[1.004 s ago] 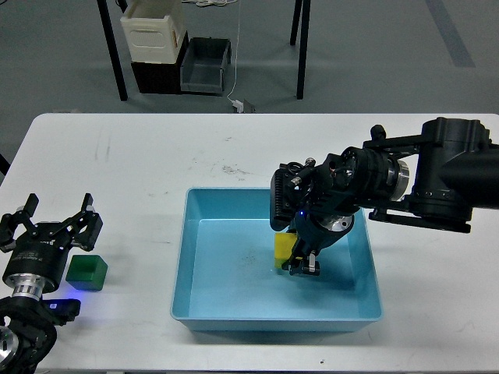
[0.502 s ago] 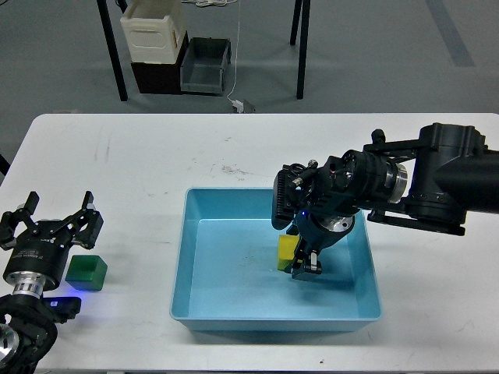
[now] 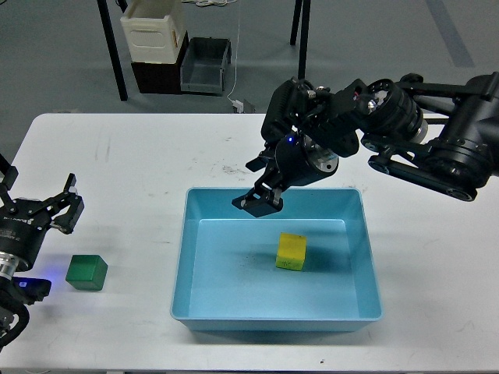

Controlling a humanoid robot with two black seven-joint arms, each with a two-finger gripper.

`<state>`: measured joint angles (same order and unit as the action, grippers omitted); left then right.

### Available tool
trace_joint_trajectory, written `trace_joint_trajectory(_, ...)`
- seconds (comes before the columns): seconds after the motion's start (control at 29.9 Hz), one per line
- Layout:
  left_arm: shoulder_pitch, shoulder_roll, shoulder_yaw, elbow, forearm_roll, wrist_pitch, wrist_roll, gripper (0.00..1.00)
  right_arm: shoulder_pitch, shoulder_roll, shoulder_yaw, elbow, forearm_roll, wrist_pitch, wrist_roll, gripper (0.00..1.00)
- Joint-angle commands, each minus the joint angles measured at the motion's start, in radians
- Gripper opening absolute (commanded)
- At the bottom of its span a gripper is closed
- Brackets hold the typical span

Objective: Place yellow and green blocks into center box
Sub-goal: 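Withdraw the right gripper up and out of view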

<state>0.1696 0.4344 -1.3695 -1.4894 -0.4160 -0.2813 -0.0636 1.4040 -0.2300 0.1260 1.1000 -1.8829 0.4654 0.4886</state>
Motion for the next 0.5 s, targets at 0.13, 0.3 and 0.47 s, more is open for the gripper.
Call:
trace_joint_trajectory(0.13,-0.051,0.102,-0.009,0.009,0.005,-0.007,0.005,1.00,-0.132,-0.002,0.328,0.001,0.073,-0.051,0.000,0.82)
trace_joint_trajectory(0.3,-0.113,0.187,-0.009,0.073,0.080,-0.065,0.005,1.00,-0.296,0.066,0.501,0.008,0.074,-0.259,0.000,0.86)
trace_joint_trajectory(0.47,-0.177,0.217,-0.011,0.152,0.252,-0.143,-0.002,1.00,-0.451,0.124,0.629,0.026,0.148,-0.416,-0.068,0.89)
